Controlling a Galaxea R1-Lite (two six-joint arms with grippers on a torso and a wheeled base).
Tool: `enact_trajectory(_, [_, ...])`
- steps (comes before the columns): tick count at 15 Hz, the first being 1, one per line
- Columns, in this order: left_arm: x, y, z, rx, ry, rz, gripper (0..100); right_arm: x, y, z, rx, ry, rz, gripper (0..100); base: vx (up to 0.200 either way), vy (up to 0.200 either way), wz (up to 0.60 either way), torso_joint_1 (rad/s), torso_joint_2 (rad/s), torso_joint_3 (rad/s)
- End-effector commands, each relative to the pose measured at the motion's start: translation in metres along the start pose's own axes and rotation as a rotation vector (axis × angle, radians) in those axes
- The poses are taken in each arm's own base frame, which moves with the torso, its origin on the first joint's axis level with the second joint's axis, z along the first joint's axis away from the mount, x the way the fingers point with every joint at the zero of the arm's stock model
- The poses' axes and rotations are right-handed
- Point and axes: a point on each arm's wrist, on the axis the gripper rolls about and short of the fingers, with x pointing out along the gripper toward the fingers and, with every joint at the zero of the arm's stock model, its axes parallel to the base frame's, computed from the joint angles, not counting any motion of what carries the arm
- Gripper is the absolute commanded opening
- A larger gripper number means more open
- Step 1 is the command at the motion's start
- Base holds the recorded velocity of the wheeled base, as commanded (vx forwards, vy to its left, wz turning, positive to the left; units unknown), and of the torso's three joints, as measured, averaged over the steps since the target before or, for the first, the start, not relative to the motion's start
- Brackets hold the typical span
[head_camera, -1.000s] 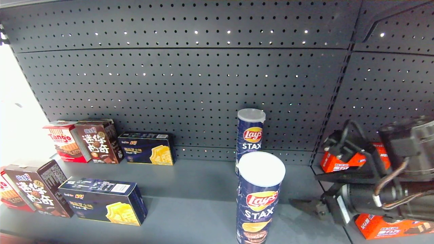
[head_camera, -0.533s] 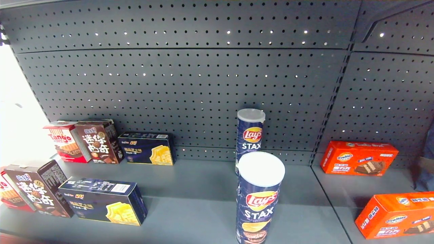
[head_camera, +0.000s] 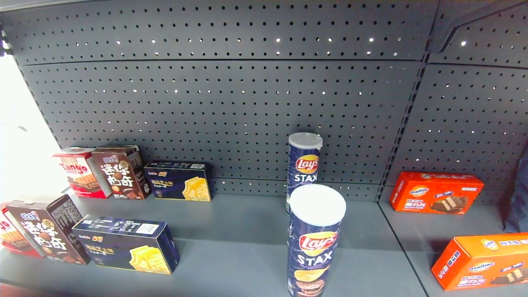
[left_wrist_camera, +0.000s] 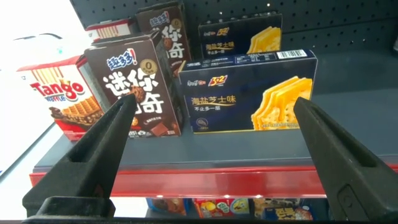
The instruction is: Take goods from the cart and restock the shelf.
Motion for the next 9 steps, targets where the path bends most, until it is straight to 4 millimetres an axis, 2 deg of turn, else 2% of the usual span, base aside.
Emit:
enact_trajectory(1, [-0.004,0.001,-0.003,-0.006,-0.021,0.006,100,0.000,0.000,-0.025,0.001,0.023,-0.048,100,0.000,0.000,0.00,0.000,0.00,0.000])
enact_trajectory(3, [-0.006,0.000,-0.011,-0.007,-0.025,0.007,100,0.000,0.004,-0.026,0.006,0.023,0.090,100,0.000,0.000,0.00,0.000,0.00,0.000])
enact_trajectory(4, [-0.007,0.000,-0.013,-0.006,-0.021,0.005,100,0.000,0.004,-0.026,0.009,0.023,0.096,100,0.000,0.000,0.00,0.000,0.00,0.000])
enact_trajectory(6, [-0.013,0.000,-0.022,0.009,0.025,-0.016,100,0.001,0.002,-0.026,0.047,0.035,0.021,100,0.000,0.000,0.00,0.000,0.00,0.000])
enact_trajectory(7, [-0.019,0.001,-0.031,0.015,0.042,-0.047,100,0.002,0.001,-0.026,0.067,0.055,-0.095,100,0.000,0.000,0.00,0.000,0.00,0.000])
enact_trajectory(9, [-0.028,0.004,-0.037,0.025,0.033,-0.069,100,0.000,0.003,-0.026,0.070,0.033,-0.118,100,0.000,0.000,0.00,0.000,0.00,0.000])
